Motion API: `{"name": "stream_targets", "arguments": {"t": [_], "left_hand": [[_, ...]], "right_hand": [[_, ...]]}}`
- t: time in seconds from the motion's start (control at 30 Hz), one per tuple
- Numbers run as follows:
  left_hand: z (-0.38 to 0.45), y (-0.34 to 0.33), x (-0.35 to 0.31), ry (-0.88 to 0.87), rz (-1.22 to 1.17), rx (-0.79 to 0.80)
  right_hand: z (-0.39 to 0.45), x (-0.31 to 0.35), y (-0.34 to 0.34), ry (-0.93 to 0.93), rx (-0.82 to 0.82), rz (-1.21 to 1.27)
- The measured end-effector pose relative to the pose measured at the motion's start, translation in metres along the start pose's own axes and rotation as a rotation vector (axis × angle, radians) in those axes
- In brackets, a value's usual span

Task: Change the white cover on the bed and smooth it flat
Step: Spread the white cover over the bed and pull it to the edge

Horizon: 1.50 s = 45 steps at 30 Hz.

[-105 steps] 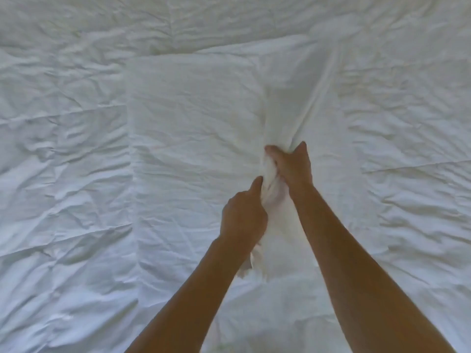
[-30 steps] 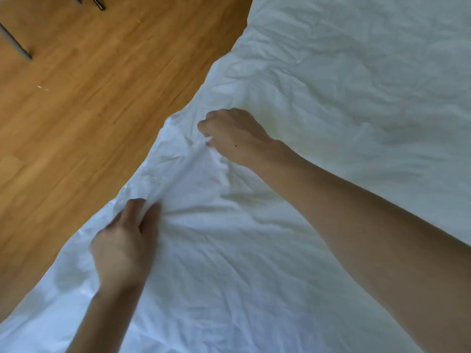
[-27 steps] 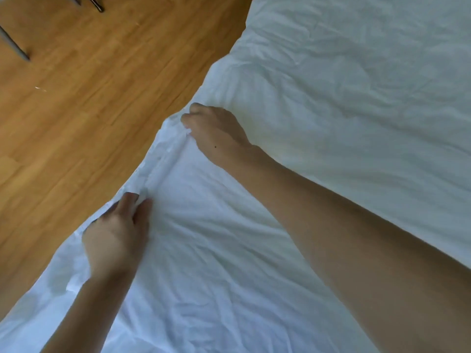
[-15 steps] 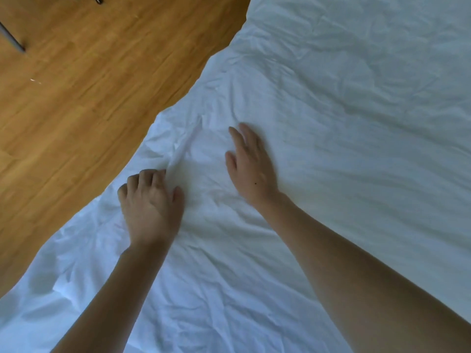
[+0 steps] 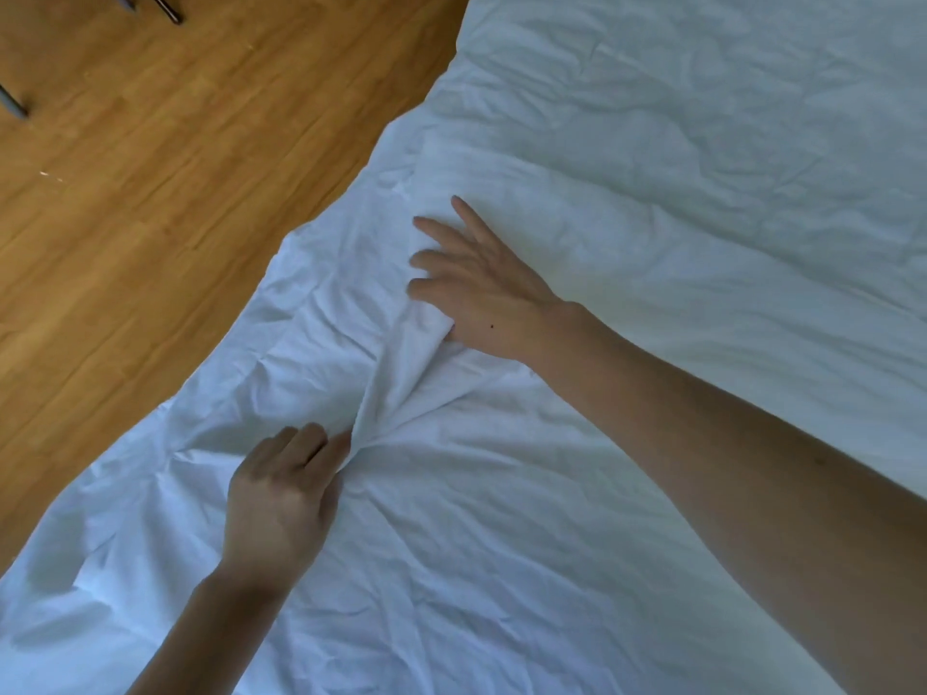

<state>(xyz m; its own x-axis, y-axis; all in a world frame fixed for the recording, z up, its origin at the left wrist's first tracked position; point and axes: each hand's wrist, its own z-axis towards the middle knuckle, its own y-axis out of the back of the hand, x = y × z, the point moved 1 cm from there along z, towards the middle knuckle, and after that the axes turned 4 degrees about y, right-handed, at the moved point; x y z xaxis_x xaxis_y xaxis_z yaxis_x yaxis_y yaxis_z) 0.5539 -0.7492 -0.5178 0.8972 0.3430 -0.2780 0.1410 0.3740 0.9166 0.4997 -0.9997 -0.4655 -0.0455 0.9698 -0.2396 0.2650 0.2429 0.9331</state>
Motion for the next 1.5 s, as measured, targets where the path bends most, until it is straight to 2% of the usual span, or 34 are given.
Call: {"name": "stream_targets", "arguments": {"t": [0.07,0.13,0.23,0.27,0.33,0.37,0.5,0.6,0.67,0.73,0.77,0.83,0.87,0.9,1.0,1.07,1.1,1.2,1.27,1.33,1.4,1.43,1.5], "left_hand": [[0.000,0.000,-0.001,0.020,-0.034,0.037],[0.005,0.003,-0.001,0.186,-0.146,0.133],[0.019,0.016,-0.011,0.532,-0.469,0.262],[0.025,0.018,-0.015,0.595,-0.575,0.288],[0.045,0.021,-0.031,0.621,-0.627,0.329],[0.057,0.022,-0.041,0.645,-0.661,0.377],[0.098,0.007,-0.079,0.880,-1.066,0.493],[0.108,0.001,-0.104,0.856,-1.083,0.530],[0.098,0.000,-0.122,0.720,-0.996,0.612],[0.076,0.001,-0.136,0.528,-0.823,0.718],[0.062,0.002,-0.138,0.467,-0.770,0.756],[0.038,0.009,-0.136,0.453,-0.759,0.837],[0.027,0.012,-0.132,0.463,-0.728,0.882],[0.018,0.015,-0.127,0.453,-0.678,0.931],[-0.006,0.024,-0.124,0.361,-0.524,1.029],[-0.018,0.031,-0.125,0.334,-0.467,0.973],[-0.022,0.035,-0.126,0.330,-0.439,0.925],[-0.036,0.049,-0.126,0.311,-0.370,0.760],[-0.046,0.056,-0.126,0.276,-0.302,0.642],[-0.053,0.066,-0.130,0.157,-0.182,0.485],[-0.063,0.078,-0.128,0.019,-0.026,0.323],[-0.070,0.083,-0.122,0.006,0.063,0.284],[-0.088,0.089,-0.110,0.101,0.225,0.310]], "right_hand": [[-0.004,-0.004,0.002,-0.048,0.026,0.028],[-0.013,0.006,0.002,-0.064,-0.054,0.099],[-0.034,0.036,-0.013,-0.105,-0.355,0.247],[-0.043,0.049,-0.020,-0.121,-0.438,0.276],[-0.059,0.074,-0.036,-0.169,-0.550,0.284],[-0.067,0.084,-0.039,-0.189,-0.584,0.292],[-0.093,0.116,-0.042,-0.234,-0.628,0.318],[-0.117,0.135,-0.043,-0.225,-0.602,0.327],[-0.140,0.147,-0.043,-0.150,-0.610,0.375],[-0.172,0.152,-0.039,-0.085,-0.690,0.428],[-0.190,0.150,-0.035,-0.104,-0.755,0.424],[-0.223,0.133,-0.031,-0.234,-0.845,0.383],[-0.236,0.118,-0.033,-0.294,-0.811,0.370],[-0.245,0.102,-0.039,-0.325,-0.706,0.351],[-0.254,0.059,-0.056,-0.247,-0.220,0.345],[-0.255,0.048,-0.063,-0.188,0.010,0.369],[-0.260,0.047,-0.066,-0.173,0.068,0.385],[-0.295,0.047,-0.082,-0.261,0.098,0.351],[-0.326,0.043,-0.090,-0.462,0.083,0.326],[-0.348,0.044,-0.093,-0.609,0.114,0.385],[-0.355,0.063,-0.087,-0.587,0.132,0.500],[-0.357,0.081,-0.080,-0.543,0.125,0.563],[-0.364,0.125,-0.063,-0.495,0.107,0.686]]}}
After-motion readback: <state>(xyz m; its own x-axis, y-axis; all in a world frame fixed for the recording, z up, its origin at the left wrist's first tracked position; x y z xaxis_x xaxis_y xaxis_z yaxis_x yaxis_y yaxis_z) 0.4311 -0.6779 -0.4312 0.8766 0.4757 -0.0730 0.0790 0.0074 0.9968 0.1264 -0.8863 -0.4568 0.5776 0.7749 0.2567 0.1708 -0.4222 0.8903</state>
